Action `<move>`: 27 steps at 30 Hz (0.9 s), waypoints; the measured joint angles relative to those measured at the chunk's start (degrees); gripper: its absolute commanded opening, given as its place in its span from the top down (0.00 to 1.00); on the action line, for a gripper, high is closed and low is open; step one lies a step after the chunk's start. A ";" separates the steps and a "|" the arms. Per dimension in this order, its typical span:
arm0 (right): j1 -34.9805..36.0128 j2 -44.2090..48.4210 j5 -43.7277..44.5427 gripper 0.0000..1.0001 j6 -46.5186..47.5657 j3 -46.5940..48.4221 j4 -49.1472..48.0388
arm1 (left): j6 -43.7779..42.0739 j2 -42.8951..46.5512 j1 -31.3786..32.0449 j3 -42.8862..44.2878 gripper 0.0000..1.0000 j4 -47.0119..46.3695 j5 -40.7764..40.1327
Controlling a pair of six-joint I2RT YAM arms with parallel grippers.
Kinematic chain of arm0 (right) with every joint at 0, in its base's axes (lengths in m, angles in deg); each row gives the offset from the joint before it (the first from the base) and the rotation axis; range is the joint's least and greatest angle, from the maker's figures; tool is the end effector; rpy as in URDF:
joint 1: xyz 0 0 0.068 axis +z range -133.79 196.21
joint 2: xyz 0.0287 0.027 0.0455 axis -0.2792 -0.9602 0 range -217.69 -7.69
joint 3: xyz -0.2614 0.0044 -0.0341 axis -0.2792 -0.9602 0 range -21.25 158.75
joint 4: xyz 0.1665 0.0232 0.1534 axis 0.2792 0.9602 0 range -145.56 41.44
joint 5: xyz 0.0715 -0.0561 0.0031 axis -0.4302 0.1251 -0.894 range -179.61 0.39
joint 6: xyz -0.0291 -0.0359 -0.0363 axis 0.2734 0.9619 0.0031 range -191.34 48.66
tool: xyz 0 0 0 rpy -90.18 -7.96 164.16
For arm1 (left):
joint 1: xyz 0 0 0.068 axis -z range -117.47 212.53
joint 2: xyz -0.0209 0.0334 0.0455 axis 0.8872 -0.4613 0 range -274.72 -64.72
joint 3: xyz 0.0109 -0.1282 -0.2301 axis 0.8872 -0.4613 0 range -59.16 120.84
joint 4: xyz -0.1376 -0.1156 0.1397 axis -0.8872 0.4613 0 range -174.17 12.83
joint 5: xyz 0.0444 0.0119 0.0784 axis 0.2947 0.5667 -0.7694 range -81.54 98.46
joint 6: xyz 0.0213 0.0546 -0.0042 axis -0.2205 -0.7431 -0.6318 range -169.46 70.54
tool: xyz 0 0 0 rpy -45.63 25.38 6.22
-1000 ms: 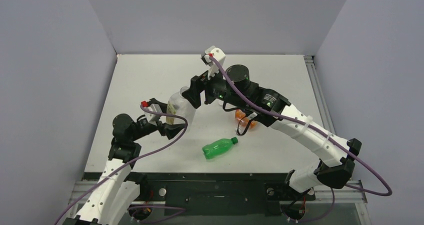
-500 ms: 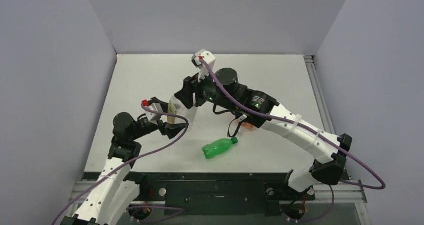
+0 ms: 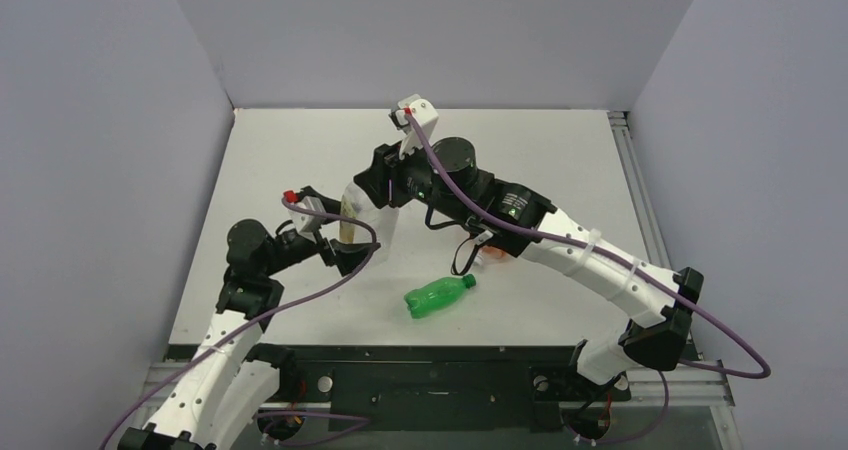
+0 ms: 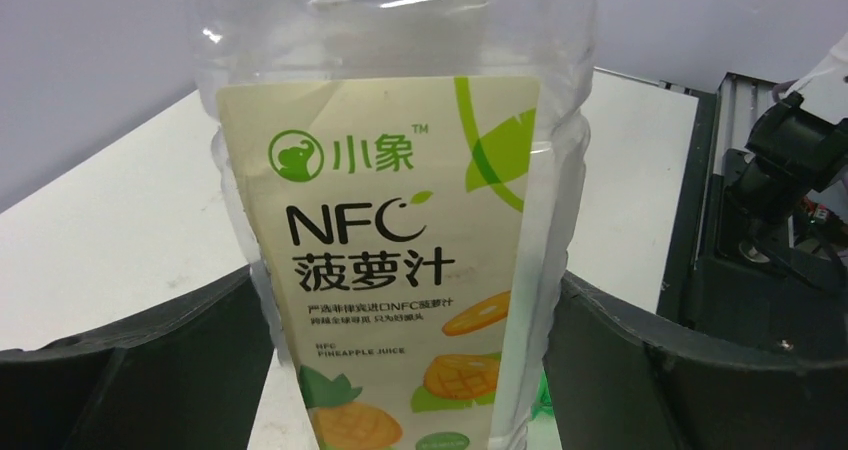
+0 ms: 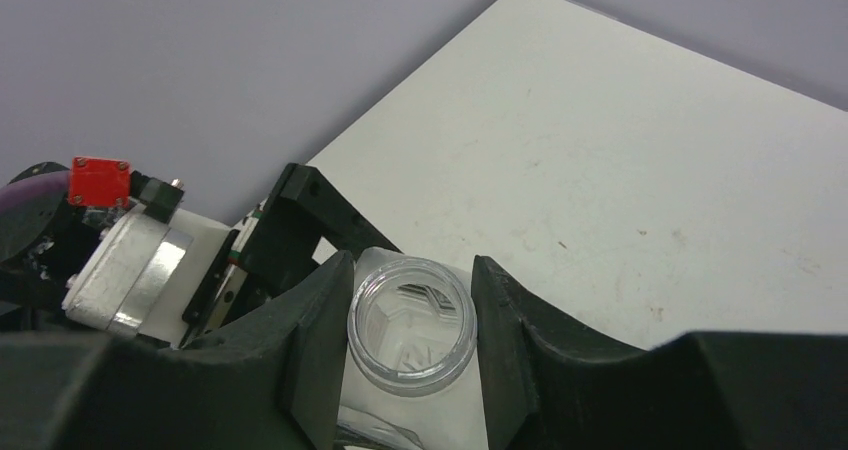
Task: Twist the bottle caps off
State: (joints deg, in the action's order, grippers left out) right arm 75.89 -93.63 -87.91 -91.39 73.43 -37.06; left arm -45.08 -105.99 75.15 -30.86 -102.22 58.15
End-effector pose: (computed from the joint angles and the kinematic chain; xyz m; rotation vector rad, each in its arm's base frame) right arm 0.1595 0.2702 0.4387 -0.6046 1.7461 0.9769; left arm 0.1359 -0.0637 0.3020 0.8120 1.3538 -0.8726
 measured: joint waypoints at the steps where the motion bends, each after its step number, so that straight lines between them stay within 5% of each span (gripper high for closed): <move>1: 0.00 0.00 0.55 1.00 -0.02 0.00 -0.11 | 0.61 -0.28 0.04 0.44 0.02 0.31 -0.28; 15: -6.40 -9.27 7.41 1.00 5.57 4.81 2.95 | -0.44 -1.90 -4.57 11.58 0.03 21.53 -1.99; 22: -6.82 -19.34 10.99 1.00 7.67 7.23 0.79 | 0.96 -10.27 -14.88 20.28 0.03 35.17 1.46; 27: -6.82 -24.26 14.43 1.00 7.89 7.32 -0.63 | -0.48 -15.82 -15.89 27.56 0.03 43.21 -0.61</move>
State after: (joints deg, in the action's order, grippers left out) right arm 69.08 -117.89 -73.49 -83.50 80.75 -37.69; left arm -45.56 -121.82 59.26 -3.30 -59.00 57.54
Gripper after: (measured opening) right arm 0.398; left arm 0.967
